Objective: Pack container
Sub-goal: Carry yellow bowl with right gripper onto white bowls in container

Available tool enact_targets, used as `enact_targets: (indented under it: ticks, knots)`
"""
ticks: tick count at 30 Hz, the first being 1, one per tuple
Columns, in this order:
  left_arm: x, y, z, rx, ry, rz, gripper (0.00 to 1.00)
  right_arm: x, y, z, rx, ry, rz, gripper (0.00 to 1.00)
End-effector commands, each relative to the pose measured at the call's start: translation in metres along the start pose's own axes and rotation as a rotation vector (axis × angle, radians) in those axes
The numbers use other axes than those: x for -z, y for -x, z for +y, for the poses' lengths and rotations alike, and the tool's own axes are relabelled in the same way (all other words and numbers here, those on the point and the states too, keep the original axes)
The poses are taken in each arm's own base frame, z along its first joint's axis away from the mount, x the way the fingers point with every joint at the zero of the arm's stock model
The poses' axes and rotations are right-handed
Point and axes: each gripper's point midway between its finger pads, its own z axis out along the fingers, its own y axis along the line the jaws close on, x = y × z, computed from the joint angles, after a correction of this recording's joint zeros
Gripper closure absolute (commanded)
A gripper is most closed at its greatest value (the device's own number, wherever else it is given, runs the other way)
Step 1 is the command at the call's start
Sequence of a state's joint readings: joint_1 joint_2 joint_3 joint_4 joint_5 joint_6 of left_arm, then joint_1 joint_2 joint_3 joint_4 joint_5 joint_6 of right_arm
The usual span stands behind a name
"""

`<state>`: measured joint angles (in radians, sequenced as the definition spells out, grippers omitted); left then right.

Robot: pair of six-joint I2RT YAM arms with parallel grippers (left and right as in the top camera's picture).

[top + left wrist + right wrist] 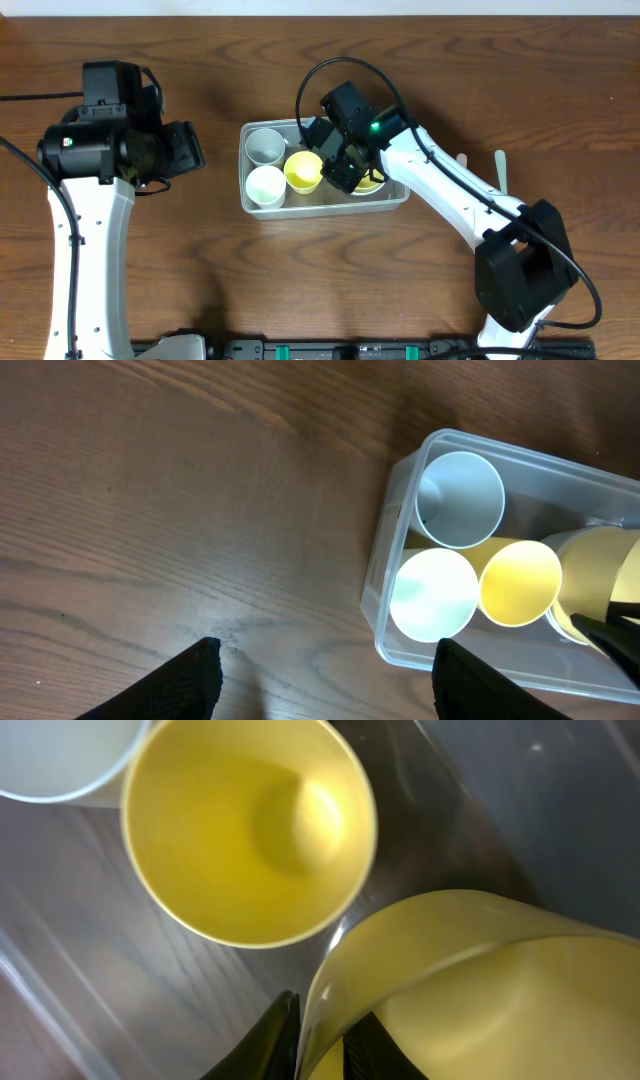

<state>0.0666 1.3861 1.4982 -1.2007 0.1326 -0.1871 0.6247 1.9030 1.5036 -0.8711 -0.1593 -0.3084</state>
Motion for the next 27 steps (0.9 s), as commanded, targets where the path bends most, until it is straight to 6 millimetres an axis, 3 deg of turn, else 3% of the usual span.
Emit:
enact_targets:
  ticks: [1,13,21,27]
  knots:
    - [-0.001,-0.002,0.0,0.01,-0.005,0.009,0.32,-0.001,-0.004,-0.01,0.004,-0.043,0.02,0.83]
    - [-0.001,-0.002,0.0,0.01,-0.005,0.009,0.32,0.0,-0.01,-0.015,-0.015,-0.055,0.038,0.85]
    - [-0.001,-0.002,0.0,0.01,-0.005,0.009,0.32,0.002,-0.019,-0.035,-0.033,-0.138,0.075,0.85]
    - [-0.001,-0.002,0.0,0.01,-0.005,0.009,0.32,0.003,-0.02,-0.038,-0.033,-0.151,0.078,0.99]
